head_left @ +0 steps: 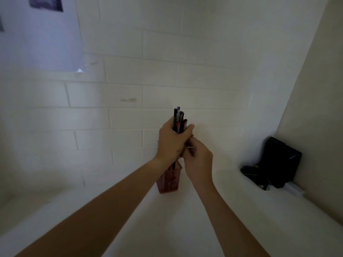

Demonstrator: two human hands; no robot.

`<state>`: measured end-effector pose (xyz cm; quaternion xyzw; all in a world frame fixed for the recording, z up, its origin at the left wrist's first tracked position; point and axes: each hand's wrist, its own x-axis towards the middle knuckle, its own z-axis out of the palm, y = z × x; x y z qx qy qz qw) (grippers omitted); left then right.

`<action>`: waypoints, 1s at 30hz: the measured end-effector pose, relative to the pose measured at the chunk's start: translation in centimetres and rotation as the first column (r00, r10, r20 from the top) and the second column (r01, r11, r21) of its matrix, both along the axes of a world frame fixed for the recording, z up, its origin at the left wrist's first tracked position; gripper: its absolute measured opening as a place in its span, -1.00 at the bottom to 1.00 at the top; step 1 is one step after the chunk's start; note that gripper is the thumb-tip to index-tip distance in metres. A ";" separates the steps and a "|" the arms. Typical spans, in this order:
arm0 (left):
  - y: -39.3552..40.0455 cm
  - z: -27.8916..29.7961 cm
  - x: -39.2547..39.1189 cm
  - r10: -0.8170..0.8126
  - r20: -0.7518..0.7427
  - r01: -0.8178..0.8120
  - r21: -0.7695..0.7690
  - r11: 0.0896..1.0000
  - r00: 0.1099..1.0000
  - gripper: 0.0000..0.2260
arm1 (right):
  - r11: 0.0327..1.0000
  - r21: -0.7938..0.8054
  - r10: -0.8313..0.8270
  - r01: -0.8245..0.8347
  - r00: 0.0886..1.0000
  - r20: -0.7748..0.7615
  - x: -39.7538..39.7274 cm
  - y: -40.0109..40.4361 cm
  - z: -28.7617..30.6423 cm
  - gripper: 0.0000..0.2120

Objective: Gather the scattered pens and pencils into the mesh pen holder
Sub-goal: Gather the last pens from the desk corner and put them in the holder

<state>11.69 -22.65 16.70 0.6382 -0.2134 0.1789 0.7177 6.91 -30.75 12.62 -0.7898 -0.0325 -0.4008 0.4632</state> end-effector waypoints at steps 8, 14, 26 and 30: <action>0.7 -4.9 2.8 0.050 -0.113 -0.037 0.112 0.993 0.992 -0.81 | 0.996 -0.075 -0.055 0.047 0.993 -0.105 2.5 0.5 -5.2 -0.83; 0.8 -5.7 2.8 0.063 0.105 -0.080 0.168 0.982 0.992 -0.46 | 0.990 -0.124 -0.086 0.068 0.986 -0.145 2.9 0.6 -7.0 -0.90; 0.0 -6.8 1.8 0.127 0.181 -0.156 0.155 0.975 0.975 -0.54 | 0.979 -0.181 -0.118 0.096 0.987 -0.113 2.4 0.4 -8.7 -0.89; 0.0 -6.9 2.2 0.170 0.119 -0.189 0.168 0.968 0.978 -0.75 | 0.980 -0.190 -0.080 0.060 0.992 -0.095 2.2 0.4 -8.1 -0.88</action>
